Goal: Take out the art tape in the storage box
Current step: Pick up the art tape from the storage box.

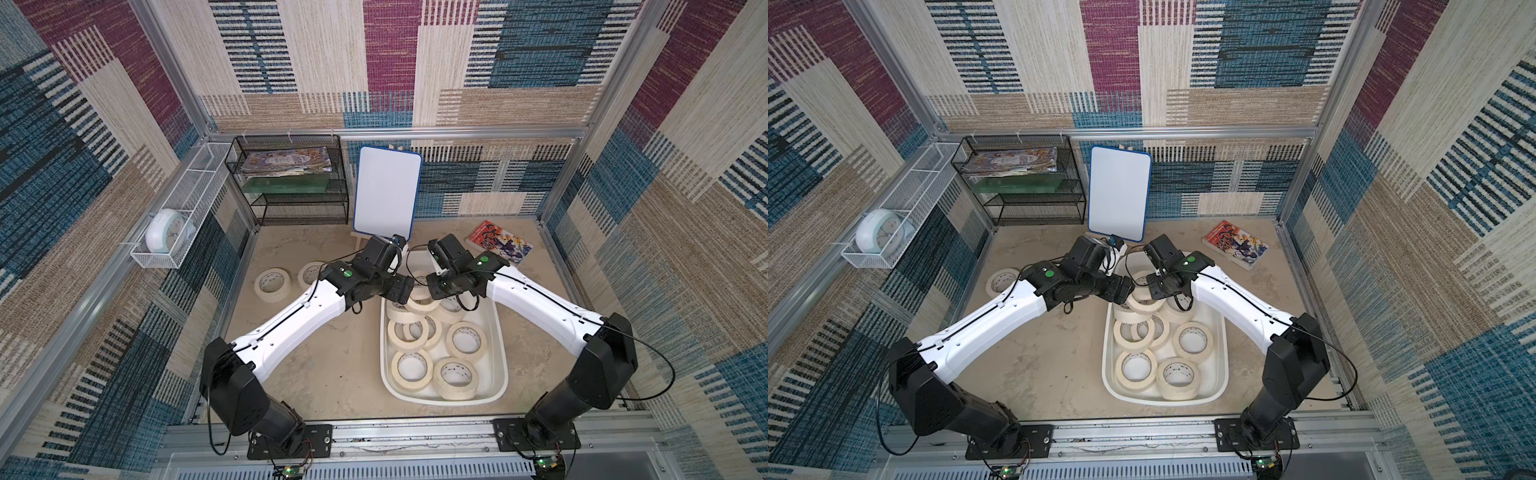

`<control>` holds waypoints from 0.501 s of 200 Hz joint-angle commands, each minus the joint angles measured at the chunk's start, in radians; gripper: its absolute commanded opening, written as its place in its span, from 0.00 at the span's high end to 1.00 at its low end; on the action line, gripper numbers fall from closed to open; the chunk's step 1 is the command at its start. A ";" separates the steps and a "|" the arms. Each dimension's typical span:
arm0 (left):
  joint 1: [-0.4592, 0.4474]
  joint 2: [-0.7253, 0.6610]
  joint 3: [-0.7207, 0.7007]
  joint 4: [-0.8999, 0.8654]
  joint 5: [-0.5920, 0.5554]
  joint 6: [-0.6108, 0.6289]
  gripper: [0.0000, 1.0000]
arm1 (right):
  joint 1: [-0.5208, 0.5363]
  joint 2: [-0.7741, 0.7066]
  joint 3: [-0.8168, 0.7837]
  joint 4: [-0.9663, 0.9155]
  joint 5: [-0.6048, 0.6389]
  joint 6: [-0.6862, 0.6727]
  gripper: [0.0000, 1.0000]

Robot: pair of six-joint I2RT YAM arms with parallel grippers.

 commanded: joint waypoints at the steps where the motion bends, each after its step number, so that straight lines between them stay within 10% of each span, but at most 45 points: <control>1: -0.008 0.034 0.001 0.013 -0.012 -0.007 0.12 | 0.012 -0.005 0.009 0.027 -0.004 0.008 1.00; 45: -0.008 0.097 0.018 0.047 -0.051 -0.010 0.24 | 0.032 -0.022 -0.014 0.028 -0.022 0.013 1.00; 74: -0.008 0.145 0.073 0.019 -0.053 0.001 0.91 | 0.039 -0.043 -0.033 0.044 -0.038 0.016 1.00; 100: -0.009 0.160 0.094 0.016 -0.041 0.005 1.00 | 0.041 -0.078 -0.045 0.073 -0.060 0.017 0.51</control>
